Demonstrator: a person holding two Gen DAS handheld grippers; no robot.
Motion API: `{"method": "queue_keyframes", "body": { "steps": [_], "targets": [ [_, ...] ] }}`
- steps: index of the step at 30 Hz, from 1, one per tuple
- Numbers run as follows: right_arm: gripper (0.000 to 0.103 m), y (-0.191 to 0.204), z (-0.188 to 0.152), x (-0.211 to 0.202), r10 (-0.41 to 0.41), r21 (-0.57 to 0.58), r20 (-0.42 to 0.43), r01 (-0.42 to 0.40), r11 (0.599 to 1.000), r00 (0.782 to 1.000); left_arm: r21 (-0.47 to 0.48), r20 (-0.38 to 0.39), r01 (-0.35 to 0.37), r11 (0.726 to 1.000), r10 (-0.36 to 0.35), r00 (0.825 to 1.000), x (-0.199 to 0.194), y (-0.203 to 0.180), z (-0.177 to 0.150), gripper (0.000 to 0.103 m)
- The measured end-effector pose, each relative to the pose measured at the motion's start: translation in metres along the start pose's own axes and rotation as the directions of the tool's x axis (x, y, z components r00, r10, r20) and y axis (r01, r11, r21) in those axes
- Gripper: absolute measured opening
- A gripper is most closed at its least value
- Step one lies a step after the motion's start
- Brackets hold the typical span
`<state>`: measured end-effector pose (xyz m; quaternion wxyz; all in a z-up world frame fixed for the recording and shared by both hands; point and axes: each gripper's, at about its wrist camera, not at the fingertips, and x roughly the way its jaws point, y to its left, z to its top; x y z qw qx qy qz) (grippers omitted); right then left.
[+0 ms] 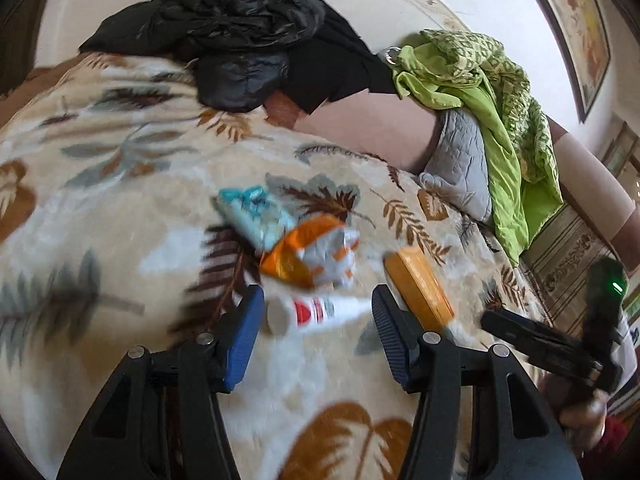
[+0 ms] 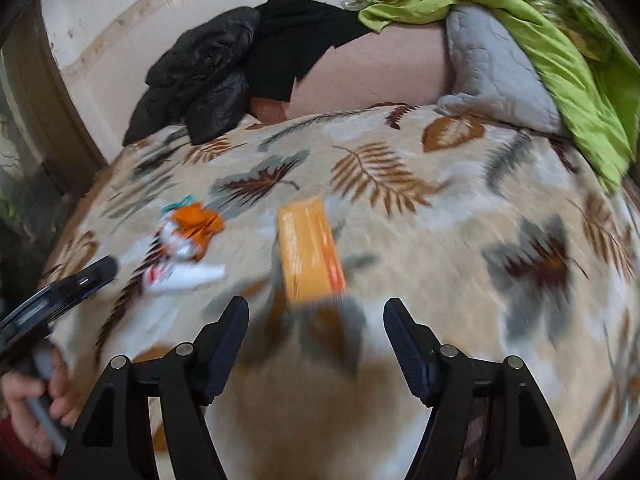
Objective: Collect trash
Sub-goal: 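Move both open tools back toward the remaining trash on the bedspread, then grasp the orange box with the right tool while the left grasps the white spray bottle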
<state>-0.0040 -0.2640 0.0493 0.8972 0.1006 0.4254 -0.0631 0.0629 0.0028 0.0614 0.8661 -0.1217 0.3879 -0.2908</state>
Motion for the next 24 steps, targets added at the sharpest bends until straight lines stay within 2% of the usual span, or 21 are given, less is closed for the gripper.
{"method": "queue_keyframes", "body": {
  "steps": [4,6,7,8,9,14,17,19,22,24],
  "targets": [
    [0.074,0.006,0.018,0.034,-0.015,-0.033,-0.028,0.014,0.999,1.0,0.053,-0.046,0.033,0.998,-0.031,0.998,0.02,-0.002,0.009,0.057],
    [0.074,0.011,0.022,0.051,-0.051,-0.065,-0.065,0.047,0.997,0.997,0.099,-0.088,0.04,0.994,-0.032,0.996,0.031,-0.006,0.01,0.057],
    [0.069,0.013,0.022,0.055,-0.052,-0.069,-0.076,0.047,0.997,0.996,0.116,-0.103,0.041,0.992,-0.029,0.994,0.036,-0.008,0.009,0.057],
    [0.054,0.013,0.021,0.059,-0.055,-0.066,-0.085,0.05,0.997,0.995,0.124,-0.111,0.04,0.991,-0.026,0.993,0.039,-0.008,0.009,0.057],
    [0.054,0.012,0.019,0.062,-0.064,-0.053,-0.094,0.059,0.997,0.993,0.135,-0.121,0.043,0.99,-0.026,0.992,0.041,-0.008,0.008,0.057],
    [0.053,0.006,0.01,0.048,-0.056,0.058,-0.062,0.059,0.997,0.997,0.195,-0.154,0.056,0.979,-0.026,0.988,0.043,-0.018,-0.002,0.057],
    [0.053,0.007,-0.001,0.029,-0.038,0.109,-0.038,0.042,0.993,0.999,0.27,-0.188,0.037,0.962,0.015,0.982,0.045,-0.034,-0.014,0.057],
    [0.053,0.01,-0.008,0.02,-0.037,0.107,-0.028,0.04,0.993,0.999,0.307,-0.213,0.041,0.951,0.027,0.977,0.045,-0.042,-0.021,0.053],
    [0.053,0.01,-0.015,0.001,-0.033,0.12,0.007,0.032,0.992,0.999,0.356,-0.176,0.042,0.934,0.023,0.984,0.033,-0.051,-0.022,0.051],
    [0.053,0.009,-0.019,-0.008,-0.015,0.141,0.019,0.012,0.99,1.0,0.301,-0.149,0.052,0.952,-0.007,0.989,0.029,-0.044,-0.014,0.052]
  ]
}}
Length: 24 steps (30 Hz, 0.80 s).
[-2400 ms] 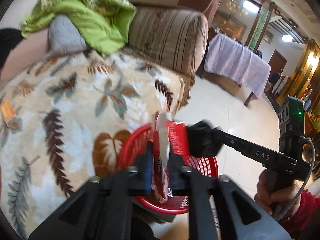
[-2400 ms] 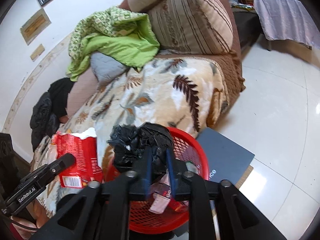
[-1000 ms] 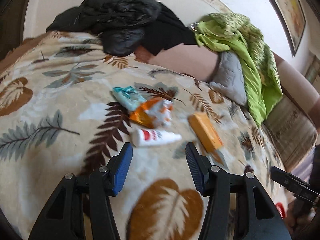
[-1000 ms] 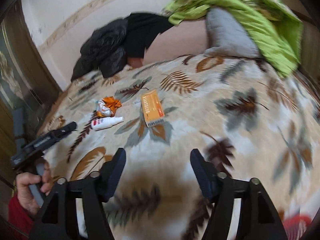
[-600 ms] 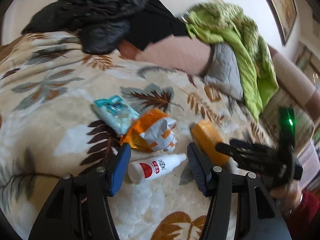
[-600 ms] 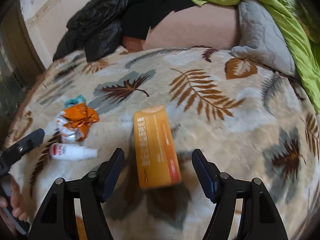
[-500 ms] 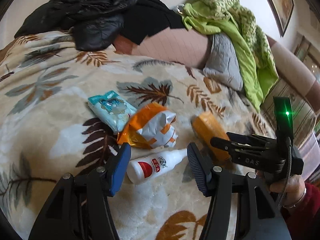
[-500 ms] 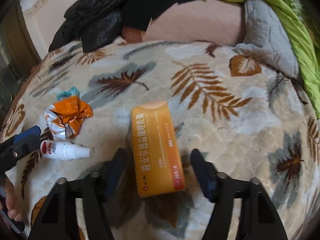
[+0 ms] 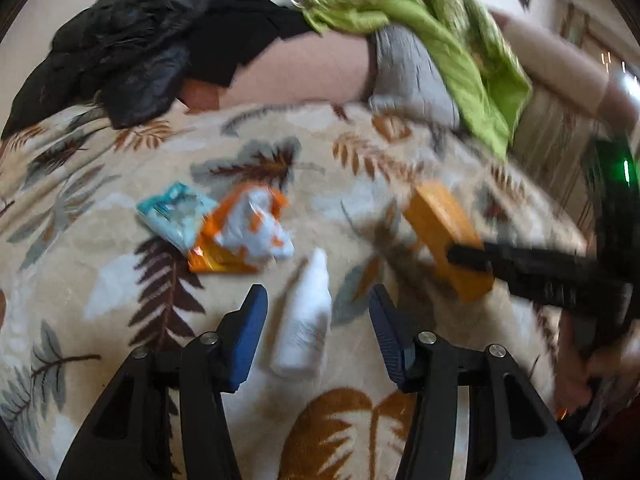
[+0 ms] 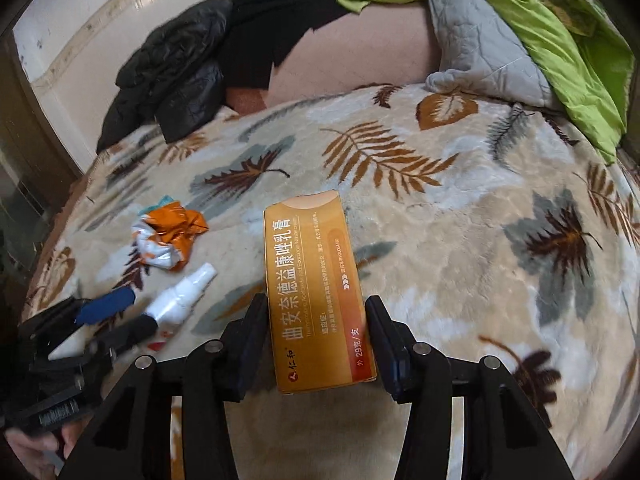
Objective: Collect trash
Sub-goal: 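Grasp the orange box with the right tool while the left grasps the white spray bottle, then lift the orange box with the right tool and spray bottle with the left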
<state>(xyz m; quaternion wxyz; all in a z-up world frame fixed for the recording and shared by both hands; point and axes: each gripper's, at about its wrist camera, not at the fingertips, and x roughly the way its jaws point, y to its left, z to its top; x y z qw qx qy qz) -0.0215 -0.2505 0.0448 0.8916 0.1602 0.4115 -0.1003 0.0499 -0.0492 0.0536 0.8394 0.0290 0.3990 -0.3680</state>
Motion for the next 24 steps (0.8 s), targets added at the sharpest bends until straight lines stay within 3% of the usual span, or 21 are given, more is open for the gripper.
{"method": "queue_keyframes", "body": {
  "steps": [3,6,9,10,12,13,19,24],
  "targets": [
    [0.053,0.0,-0.003,-0.004,-0.003,0.017,0.003,0.003,1.0,1.0,-0.098,-0.015,0.032,0.995,-0.033,0.999,0.009,0.014,0.002,0.052],
    [0.053,-0.002,-0.005,-0.004,-0.015,0.02,0.003,0.015,1.0,1.0,-0.068,-0.057,0.042,0.997,-0.046,0.997,0.019,0.004,-0.001,0.052],
    [0.053,-0.002,-0.006,0.001,-0.016,0.023,-0.006,0.016,1.0,1.0,-0.031,-0.087,-0.014,0.999,0.012,0.996,0.031,-0.007,-0.003,0.05],
    [0.053,0.0,-0.006,0.001,-0.015,0.019,-0.008,0.015,1.0,1.0,-0.02,-0.102,-0.039,0.999,0.036,0.994,0.037,-0.009,-0.005,0.048],
    [0.053,0.002,-0.007,0.001,-0.021,0.01,-0.004,0.021,1.0,1.0,-0.006,-0.123,-0.076,0.997,0.075,0.99,0.044,-0.012,-0.008,0.029],
    [0.053,0.004,-0.007,0.001,-0.023,0.004,-0.003,0.023,1.0,1.0,-0.007,-0.137,-0.089,0.996,0.087,0.987,0.048,-0.012,-0.01,0.029],
    [0.053,0.007,-0.014,-0.009,-0.019,0.003,0.01,0.019,1.0,1.0,-0.055,-0.097,-0.119,0.991,0.114,0.989,0.036,-0.018,-0.018,0.029],
    [0.053,0.014,-0.031,-0.038,-0.006,-0.014,0.062,0.007,1.0,0.998,-0.117,-0.002,-0.093,0.989,0.093,0.996,0.0,-0.032,-0.028,0.029]
  ]
}}
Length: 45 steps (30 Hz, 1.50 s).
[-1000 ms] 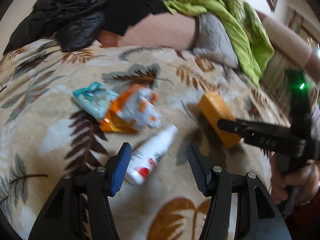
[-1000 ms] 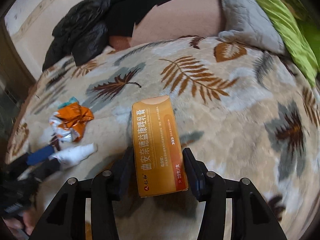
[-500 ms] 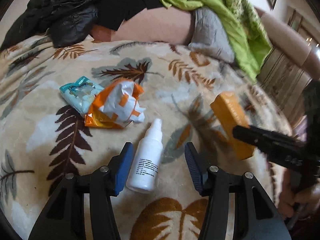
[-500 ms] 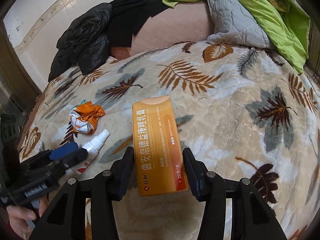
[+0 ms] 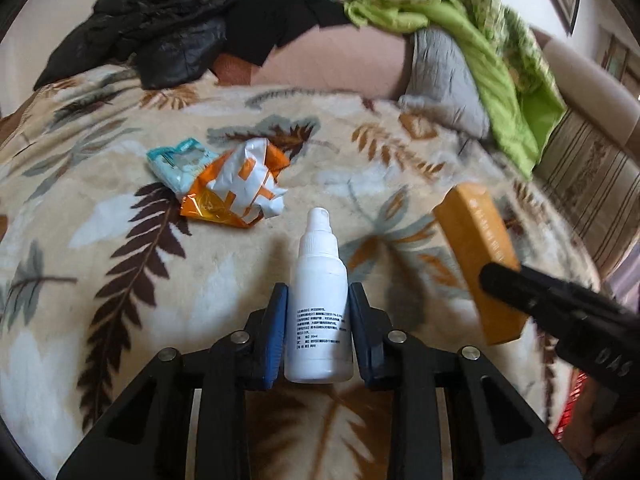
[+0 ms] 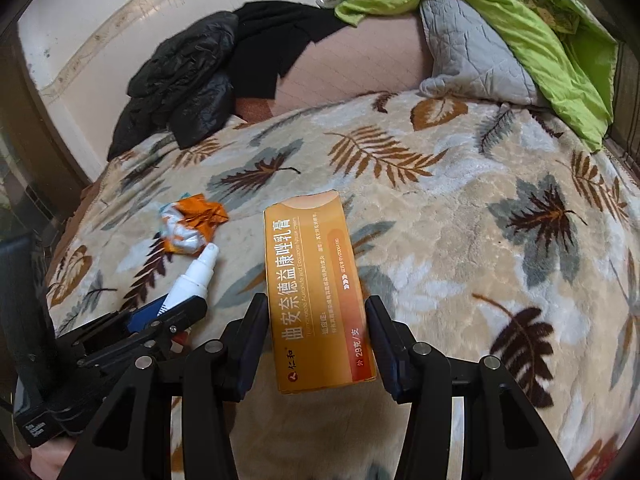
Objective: Collect trash
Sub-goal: 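Lift the orange box with the right tool and spray bottle with the left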
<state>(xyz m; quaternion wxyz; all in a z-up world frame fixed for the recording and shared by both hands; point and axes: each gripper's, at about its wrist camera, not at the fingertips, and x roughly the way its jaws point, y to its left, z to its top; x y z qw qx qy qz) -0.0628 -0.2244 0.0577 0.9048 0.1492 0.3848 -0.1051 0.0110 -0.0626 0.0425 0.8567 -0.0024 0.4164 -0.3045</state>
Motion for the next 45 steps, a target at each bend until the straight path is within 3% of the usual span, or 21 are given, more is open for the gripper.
{"method": "queue_keyframes", "body": {
  "steps": [7,17,23,45],
  "targets": [
    [0.053,0.006,-0.026,-0.05,0.029,-0.012,0.097,-0.027,1.0,0.995,-0.003,0.149,-0.068,0.998,0.068,0.986,-0.067,-0.015,-0.022,0.029],
    [0.053,0.02,-0.071,-0.09,0.083,-0.072,0.112,-0.075,0.995,0.99,0.001,0.218,-0.198,0.98,0.193,0.957,-0.135,-0.026,-0.076,0.029],
    [0.053,0.034,-0.076,-0.088,0.07,-0.113,0.118,-0.057,0.992,0.991,-0.037,0.245,-0.253,0.967,0.254,0.936,-0.136,-0.015,-0.082,0.029],
    [0.053,0.035,-0.072,-0.077,0.06,-0.105,0.1,-0.05,0.993,0.993,-0.038,0.249,-0.302,0.953,0.302,0.92,-0.125,-0.008,-0.077,0.029]
  ]
}}
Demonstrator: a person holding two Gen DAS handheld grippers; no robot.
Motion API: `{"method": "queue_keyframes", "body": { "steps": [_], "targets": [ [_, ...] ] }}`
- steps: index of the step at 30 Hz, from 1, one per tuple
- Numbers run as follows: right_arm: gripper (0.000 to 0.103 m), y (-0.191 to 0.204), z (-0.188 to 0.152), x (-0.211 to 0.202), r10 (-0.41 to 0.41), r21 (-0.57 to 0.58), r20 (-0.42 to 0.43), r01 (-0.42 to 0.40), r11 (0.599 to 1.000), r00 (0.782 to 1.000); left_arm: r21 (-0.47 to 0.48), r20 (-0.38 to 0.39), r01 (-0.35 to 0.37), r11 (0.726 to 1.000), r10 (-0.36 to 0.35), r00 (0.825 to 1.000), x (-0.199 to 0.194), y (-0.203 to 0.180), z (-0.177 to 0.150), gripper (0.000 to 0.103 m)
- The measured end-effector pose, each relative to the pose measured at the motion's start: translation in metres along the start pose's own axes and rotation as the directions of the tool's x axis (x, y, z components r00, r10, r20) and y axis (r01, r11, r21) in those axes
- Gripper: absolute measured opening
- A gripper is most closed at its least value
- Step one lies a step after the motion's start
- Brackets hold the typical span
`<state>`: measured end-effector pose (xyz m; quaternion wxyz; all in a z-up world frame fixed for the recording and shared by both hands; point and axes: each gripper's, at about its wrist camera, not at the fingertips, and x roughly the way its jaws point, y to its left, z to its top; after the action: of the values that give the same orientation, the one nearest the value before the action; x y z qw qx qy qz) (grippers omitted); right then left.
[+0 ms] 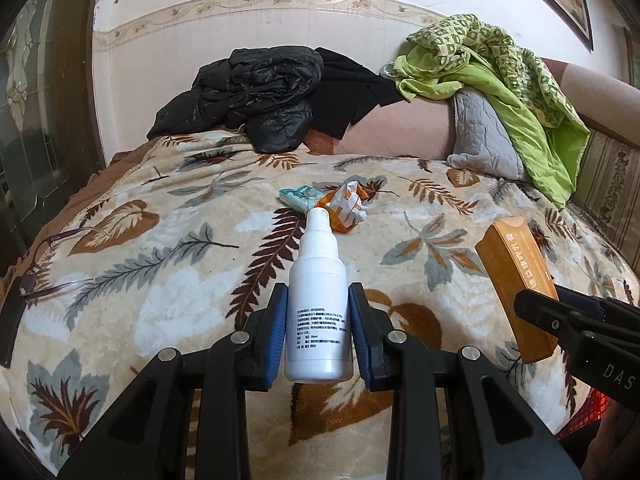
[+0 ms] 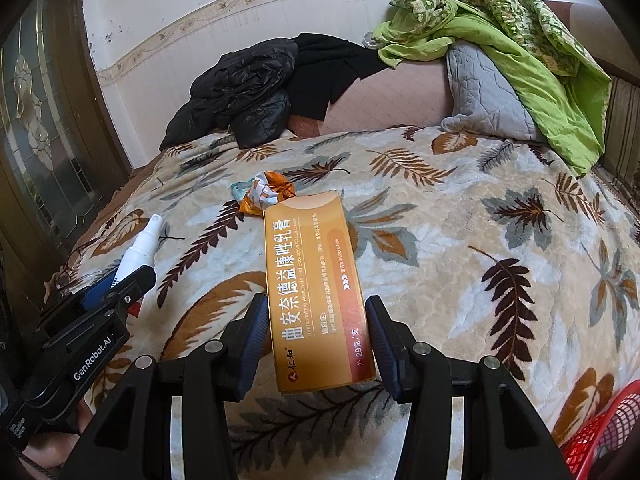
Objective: Collect trash
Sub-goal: 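Lift the orange box with the right tool and spray bottle with the left, then carry both items over the red wastebasket and open both tools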
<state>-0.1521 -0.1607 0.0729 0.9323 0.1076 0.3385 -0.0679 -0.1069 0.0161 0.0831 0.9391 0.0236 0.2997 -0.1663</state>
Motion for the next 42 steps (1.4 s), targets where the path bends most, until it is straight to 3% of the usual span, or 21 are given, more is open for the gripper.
{"method": "queue_keyframes", "body": {
  "steps": [27,42],
  "targets": [
    [0.053,-0.003,0.001,-0.002,0.001,0.006,0.006,-0.001,1.0,1.0,0.029,0.006,-0.008,1.0,0.007,1.0,-0.001,-0.009,-0.002,0.029],
    [0.053,-0.018,-0.003,-0.025,0.026,0.094,0.034,-0.029,0.995,0.999,0.064,0.02,0.137,0.988,-0.139,0.99,-0.014,-0.026,-0.003,0.029]
  ]
}}
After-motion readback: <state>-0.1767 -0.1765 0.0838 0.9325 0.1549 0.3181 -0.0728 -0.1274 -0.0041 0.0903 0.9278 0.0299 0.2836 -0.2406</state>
